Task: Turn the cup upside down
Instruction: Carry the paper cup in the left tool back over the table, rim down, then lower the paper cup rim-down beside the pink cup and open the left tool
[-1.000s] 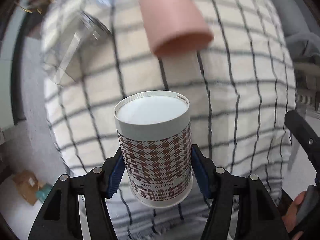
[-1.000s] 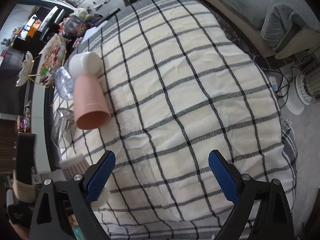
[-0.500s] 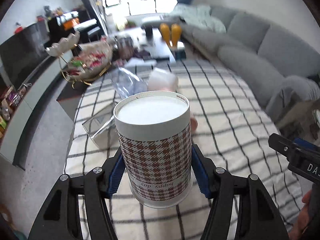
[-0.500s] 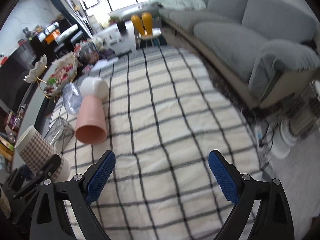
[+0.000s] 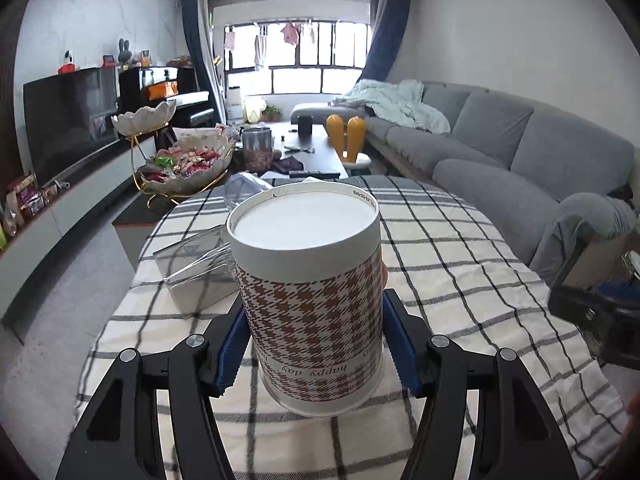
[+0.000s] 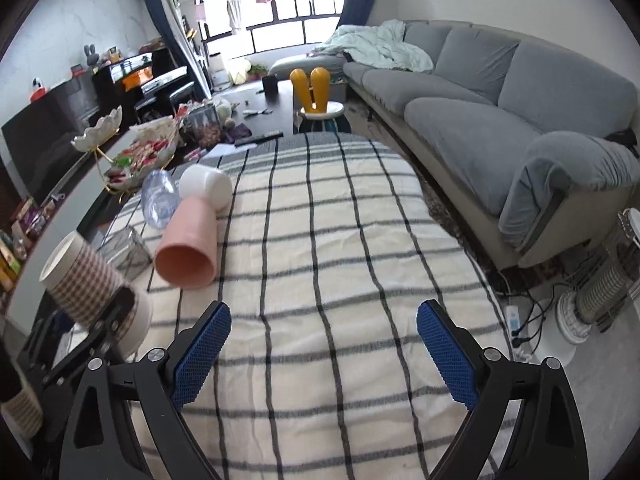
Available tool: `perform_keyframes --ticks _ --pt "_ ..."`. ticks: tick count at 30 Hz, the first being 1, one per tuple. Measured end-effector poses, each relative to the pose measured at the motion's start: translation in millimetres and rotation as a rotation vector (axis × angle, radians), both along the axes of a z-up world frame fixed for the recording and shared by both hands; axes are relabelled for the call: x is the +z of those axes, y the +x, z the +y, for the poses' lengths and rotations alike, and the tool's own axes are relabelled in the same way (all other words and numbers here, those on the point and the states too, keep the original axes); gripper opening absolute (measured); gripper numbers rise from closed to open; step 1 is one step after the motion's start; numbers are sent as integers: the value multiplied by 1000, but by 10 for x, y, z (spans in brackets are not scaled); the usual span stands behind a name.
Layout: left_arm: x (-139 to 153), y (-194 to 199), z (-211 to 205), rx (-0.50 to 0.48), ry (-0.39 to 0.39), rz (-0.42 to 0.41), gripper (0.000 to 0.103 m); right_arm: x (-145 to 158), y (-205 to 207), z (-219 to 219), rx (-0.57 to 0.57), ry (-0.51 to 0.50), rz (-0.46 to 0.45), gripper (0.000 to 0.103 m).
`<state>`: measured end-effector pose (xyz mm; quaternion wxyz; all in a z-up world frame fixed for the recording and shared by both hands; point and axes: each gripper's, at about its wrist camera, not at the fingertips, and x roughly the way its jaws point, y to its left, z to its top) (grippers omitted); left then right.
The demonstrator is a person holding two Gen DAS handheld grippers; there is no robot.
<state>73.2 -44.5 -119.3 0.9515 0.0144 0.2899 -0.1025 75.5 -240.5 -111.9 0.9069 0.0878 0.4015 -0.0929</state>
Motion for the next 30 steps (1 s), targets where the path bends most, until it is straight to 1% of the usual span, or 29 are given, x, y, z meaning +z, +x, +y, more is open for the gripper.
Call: perform_keyframes --ticks 1,4,8,12,16,17,18,19,21,23,26,30 --pt "-26 17 -11 2 2 -5 62 -6 -23 -22 -7 7 5 94" --pt "-139 92 -77 -4 8 23 62 -16 -84 -82 -24 23 17 94" --pt "-298 113 -198 -13 67 61 62 0 -154 -78 -18 23 22 94" --pt "-360 82 -243 1 96 74 64 21 -175 -66 -10 25 21 95" --pt "-473 98 -258 8 100 127 64 38 -184 -94 -20 34 21 94" --pt "-500 99 -263 6 91 140 64 37 -183 -98 -20 39 22 94" --pt "-501 95 -262 9 90 142 64 35 -183 -100 -18 41 23 94" --pt "-498 90 -262 12 97 141 65 37 -190 -109 -19 45 23 94" --pt "-499 77 -263 14 100 144 71 39 -194 -115 -21 48 22 94" --pt "-489 50 -247 17 100 145 72 41 -196 -125 -24 52 22 94" --pt "-469 12 -223 27 99 153 80 51 -206 -138 -28 59 21 94" --pt "-369 -70 -153 33 78 171 85 113 -232 -134 -27 62 6 94"
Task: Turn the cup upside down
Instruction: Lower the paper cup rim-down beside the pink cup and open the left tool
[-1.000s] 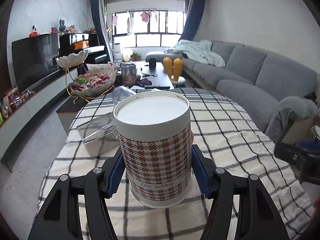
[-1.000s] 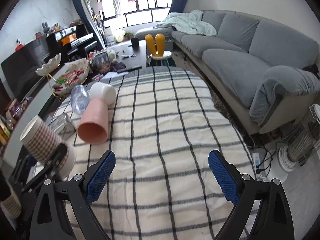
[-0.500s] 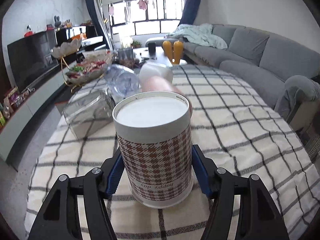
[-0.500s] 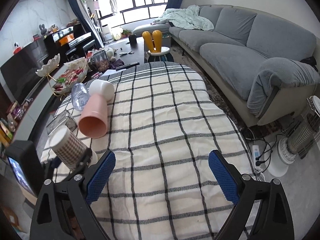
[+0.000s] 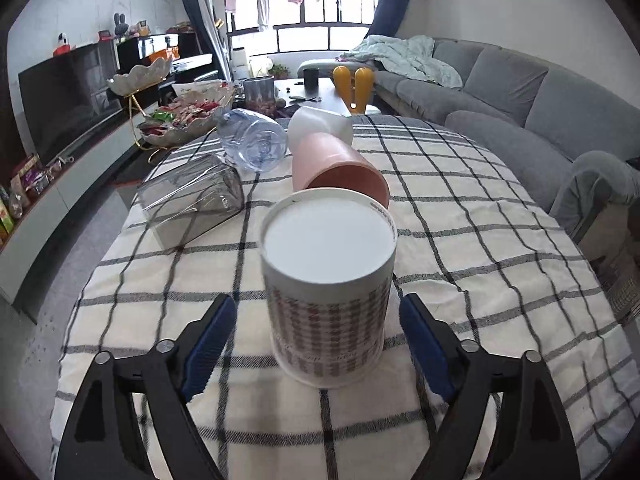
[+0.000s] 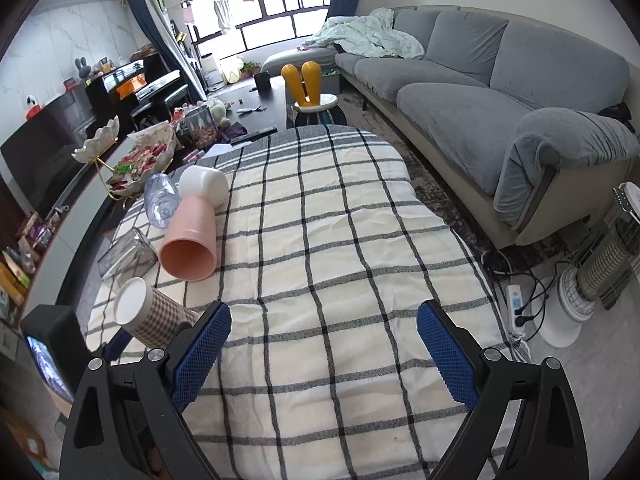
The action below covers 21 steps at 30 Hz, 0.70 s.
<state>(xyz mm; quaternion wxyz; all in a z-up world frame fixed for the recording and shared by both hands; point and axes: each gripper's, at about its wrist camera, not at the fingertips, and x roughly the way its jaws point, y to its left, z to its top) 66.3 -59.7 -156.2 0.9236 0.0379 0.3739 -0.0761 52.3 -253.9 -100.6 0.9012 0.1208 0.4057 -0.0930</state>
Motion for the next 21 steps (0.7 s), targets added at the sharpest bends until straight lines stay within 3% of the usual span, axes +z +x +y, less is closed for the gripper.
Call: perform_keyframes --ticks 12,21 --pt "611 -444 279 2 -68 51 85 434 -196 136 24 -3 -104 94" --pt "1204 -703 706 194 -61 -34 91 777 -398 317 3 -61 -166 95"
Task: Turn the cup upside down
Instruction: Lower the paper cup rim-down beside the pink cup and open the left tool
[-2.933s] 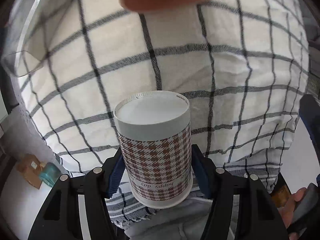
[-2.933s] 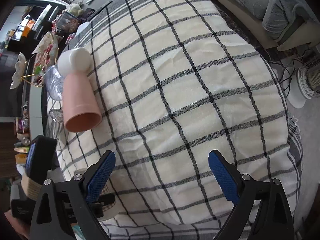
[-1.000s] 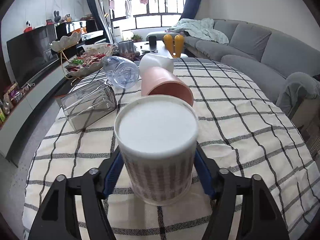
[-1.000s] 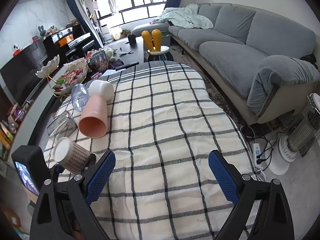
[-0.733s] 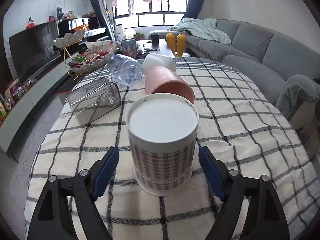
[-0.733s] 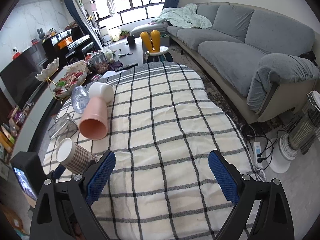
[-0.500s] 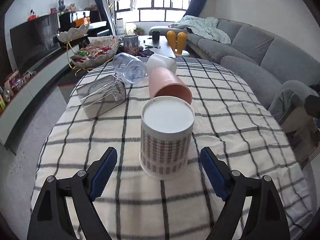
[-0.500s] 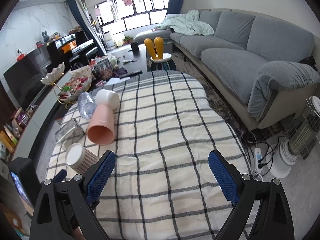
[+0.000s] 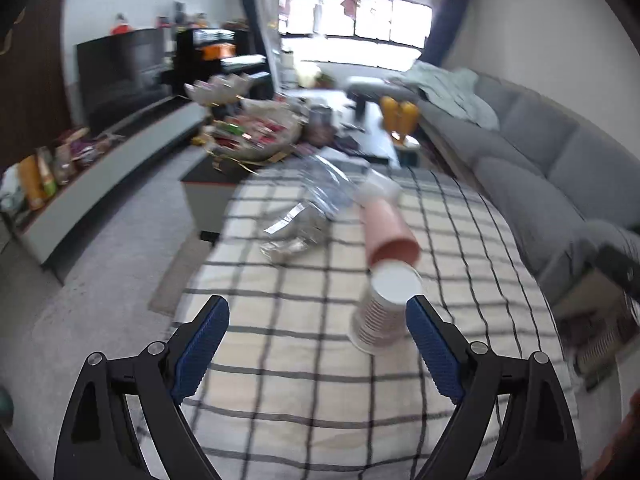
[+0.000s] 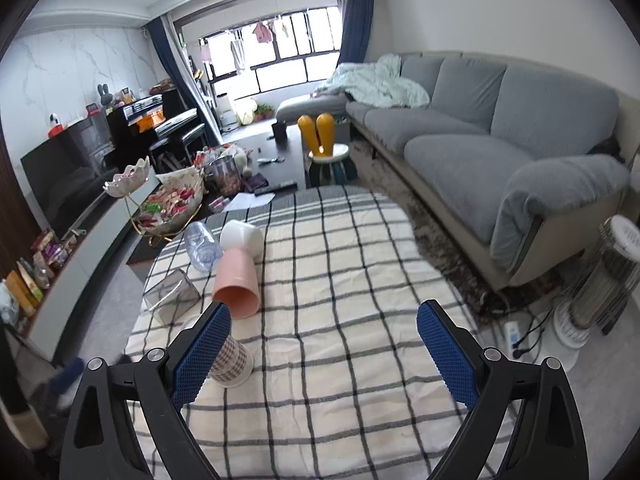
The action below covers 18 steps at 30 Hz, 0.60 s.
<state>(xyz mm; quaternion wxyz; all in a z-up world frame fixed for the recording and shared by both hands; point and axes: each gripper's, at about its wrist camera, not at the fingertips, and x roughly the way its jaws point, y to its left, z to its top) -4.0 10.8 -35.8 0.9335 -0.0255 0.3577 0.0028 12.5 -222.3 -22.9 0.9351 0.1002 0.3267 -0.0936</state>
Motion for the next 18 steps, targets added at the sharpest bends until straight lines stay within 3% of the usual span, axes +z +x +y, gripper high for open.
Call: perform_keyframes --ticks 5,18 --pt "209 -85 119 71 4 -22 91 162 -108 86 -22 -36 -23 97" --pt "336 -185 105 76 21 -30 91 248 -182 71 -34 -51 -42 97"
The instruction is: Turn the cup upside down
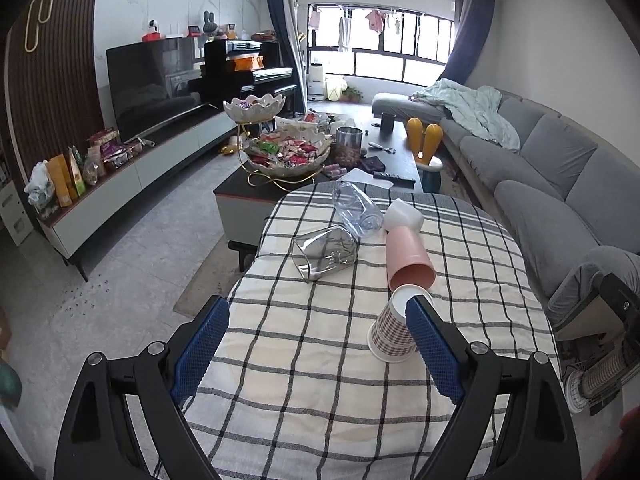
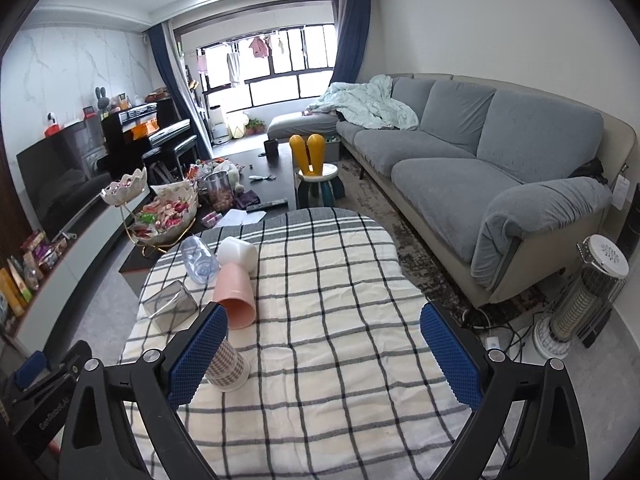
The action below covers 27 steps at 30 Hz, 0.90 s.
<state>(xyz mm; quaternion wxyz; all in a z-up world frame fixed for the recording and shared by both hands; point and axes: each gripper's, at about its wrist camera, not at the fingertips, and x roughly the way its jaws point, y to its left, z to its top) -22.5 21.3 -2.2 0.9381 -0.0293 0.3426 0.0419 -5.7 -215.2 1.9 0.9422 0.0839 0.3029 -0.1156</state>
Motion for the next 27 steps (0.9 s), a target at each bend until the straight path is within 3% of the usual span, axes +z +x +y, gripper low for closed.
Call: perform_keyframes --ticks 27 --pt "-19 4 -52 -10 8 6 91 11 -13 -16 2 -1 -2 97"
